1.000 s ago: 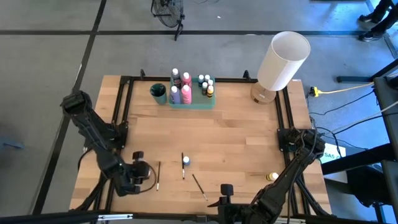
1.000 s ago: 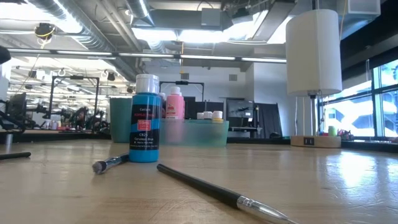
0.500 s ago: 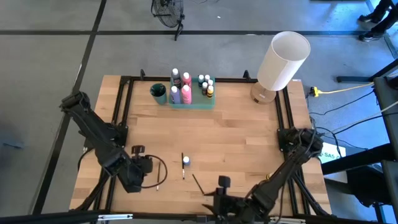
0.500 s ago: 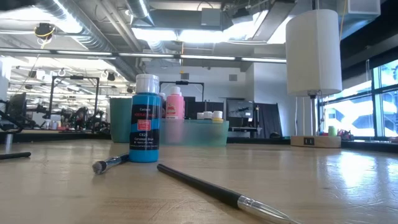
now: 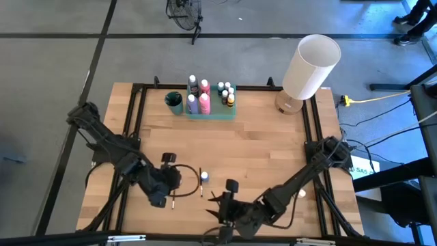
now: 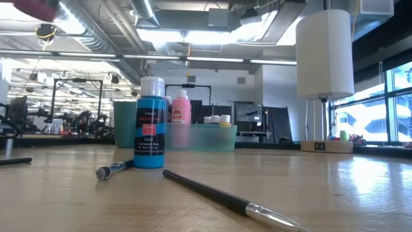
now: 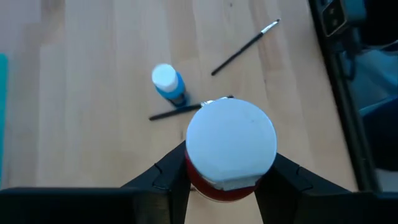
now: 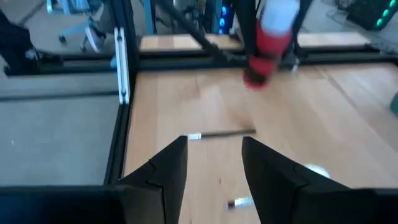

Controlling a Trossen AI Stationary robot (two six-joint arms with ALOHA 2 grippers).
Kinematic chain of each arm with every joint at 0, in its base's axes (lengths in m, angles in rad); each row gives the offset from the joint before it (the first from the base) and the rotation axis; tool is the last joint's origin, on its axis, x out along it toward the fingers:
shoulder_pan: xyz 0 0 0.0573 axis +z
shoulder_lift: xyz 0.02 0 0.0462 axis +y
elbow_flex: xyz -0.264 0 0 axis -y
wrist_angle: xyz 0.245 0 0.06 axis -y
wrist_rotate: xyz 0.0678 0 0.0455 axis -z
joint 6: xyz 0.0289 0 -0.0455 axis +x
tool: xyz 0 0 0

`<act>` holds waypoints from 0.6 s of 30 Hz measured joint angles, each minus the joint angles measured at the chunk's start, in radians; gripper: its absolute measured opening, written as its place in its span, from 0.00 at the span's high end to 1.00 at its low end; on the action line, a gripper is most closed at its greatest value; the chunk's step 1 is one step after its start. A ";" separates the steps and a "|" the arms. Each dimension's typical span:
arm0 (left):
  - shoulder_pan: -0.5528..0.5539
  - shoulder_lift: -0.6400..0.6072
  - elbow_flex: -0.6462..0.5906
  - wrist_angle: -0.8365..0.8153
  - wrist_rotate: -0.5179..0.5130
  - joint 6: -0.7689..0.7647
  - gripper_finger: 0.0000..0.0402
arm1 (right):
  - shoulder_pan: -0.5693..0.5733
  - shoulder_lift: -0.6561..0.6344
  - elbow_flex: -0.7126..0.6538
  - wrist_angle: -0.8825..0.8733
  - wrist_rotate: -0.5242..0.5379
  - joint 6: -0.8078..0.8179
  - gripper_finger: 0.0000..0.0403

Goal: Pick & Place Paint Supplies
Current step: Put the small red paint bottle into the green bin

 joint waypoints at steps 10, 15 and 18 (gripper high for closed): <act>0.047 0.143 0.049 0.001 0.018 0.137 0.66 | -0.024 0.000 0.000 0.065 -0.002 0.008 0.53; 0.047 0.212 0.085 0.006 0.017 0.189 0.66 | -0.041 0.000 0.000 0.047 -0.001 0.050 0.39; 0.047 0.242 0.118 0.005 0.003 0.190 0.66 | -0.048 0.000 0.000 0.050 0.002 0.046 0.31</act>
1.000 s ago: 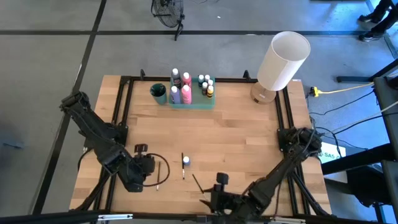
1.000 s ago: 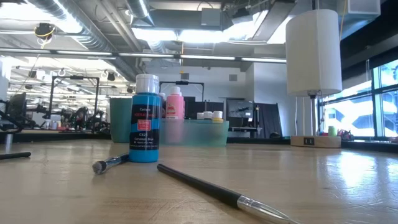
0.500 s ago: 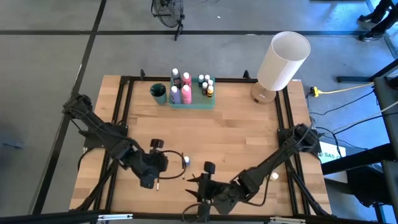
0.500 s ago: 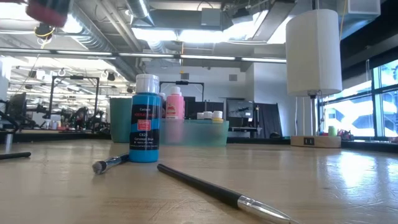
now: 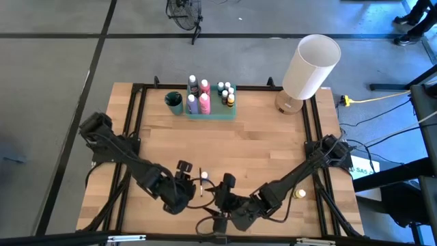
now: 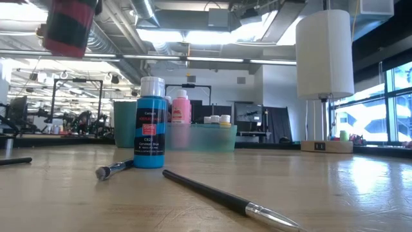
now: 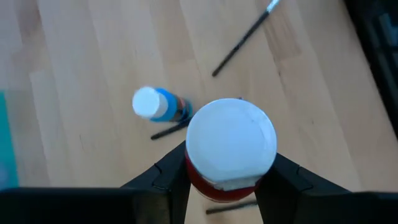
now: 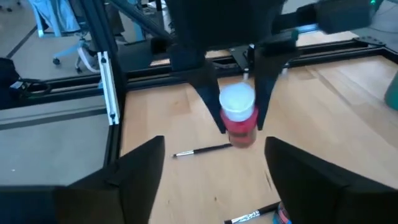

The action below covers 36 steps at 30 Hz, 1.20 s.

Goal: Pick & Place Paint Supplies
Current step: Put the small red paint bottle into the green bin

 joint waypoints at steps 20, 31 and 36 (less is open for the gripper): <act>0.009 0.043 0.079 0.177 -0.102 0.022 0.65 | -0.026 0.000 0.000 0.018 0.007 -0.316 0.25; 0.011 0.043 0.078 0.177 -0.099 0.017 0.65 | -0.045 0.000 0.000 0.019 -0.030 -0.338 0.29; 0.010 0.043 0.077 0.174 -0.092 0.015 0.65 | -0.055 -0.001 0.000 0.018 -0.052 -0.338 0.38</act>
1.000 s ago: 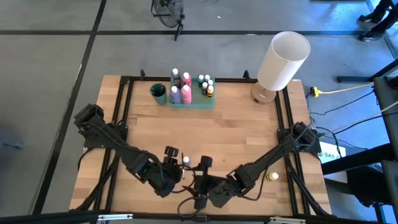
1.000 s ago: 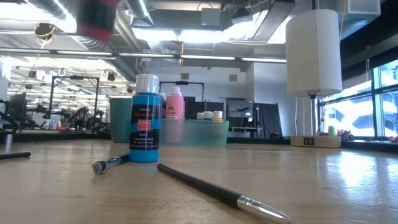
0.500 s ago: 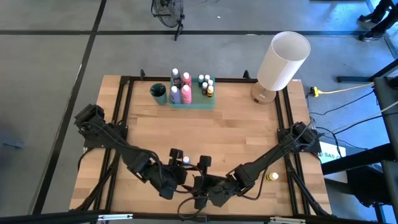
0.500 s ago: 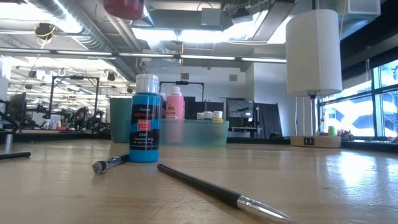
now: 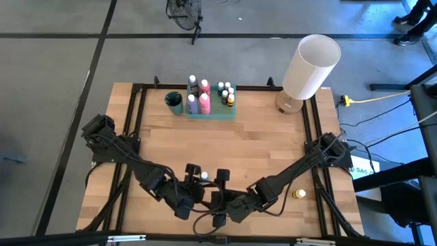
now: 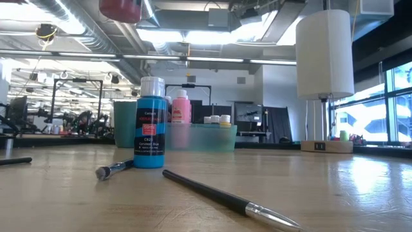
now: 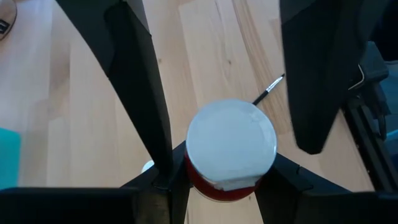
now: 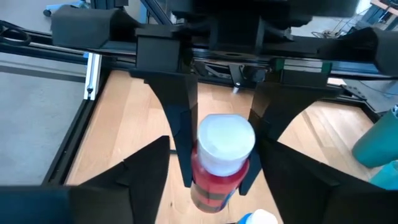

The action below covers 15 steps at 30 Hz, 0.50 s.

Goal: Pick & Place Paint Supplies
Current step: Put the small red paint bottle into the green bin

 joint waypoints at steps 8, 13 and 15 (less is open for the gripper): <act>0.000 0.001 0.000 0.006 0.001 -0.001 0.65 | -0.002 0.000 0.000 0.000 0.001 0.000 0.48; 0.001 0.001 -0.001 0.031 -0.001 -0.027 0.65 | -0.006 -0.001 0.000 -0.001 0.001 0.000 0.49; 0.001 0.002 -0.001 0.040 -0.001 -0.028 0.65 | -0.007 -0.002 0.000 -0.001 0.001 0.000 0.49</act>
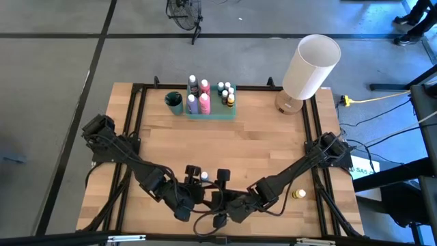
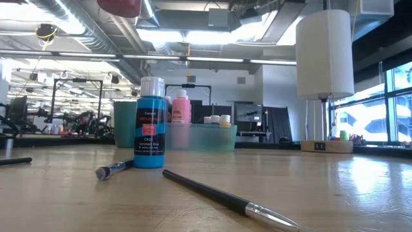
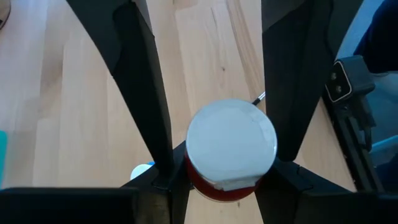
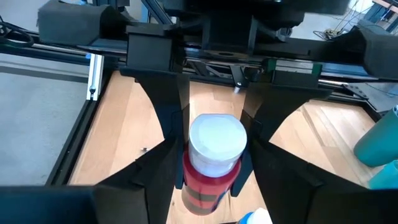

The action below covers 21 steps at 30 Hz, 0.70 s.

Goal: Pick & Place Paint Supplies
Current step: Put the small red paint bottle into the green bin

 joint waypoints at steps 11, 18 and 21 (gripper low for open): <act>0.002 0.000 -0.007 0.008 -0.031 -0.015 0.65 | -0.002 0.001 0.000 0.008 0.004 -0.003 0.53; 0.002 0.000 -0.007 0.007 -0.035 -0.011 0.65 | -0.003 0.002 0.000 0.013 -0.002 0.004 0.70; 0.002 0.000 -0.007 0.007 -0.036 -0.010 0.65 | -0.002 0.002 0.000 0.013 -0.006 0.016 0.74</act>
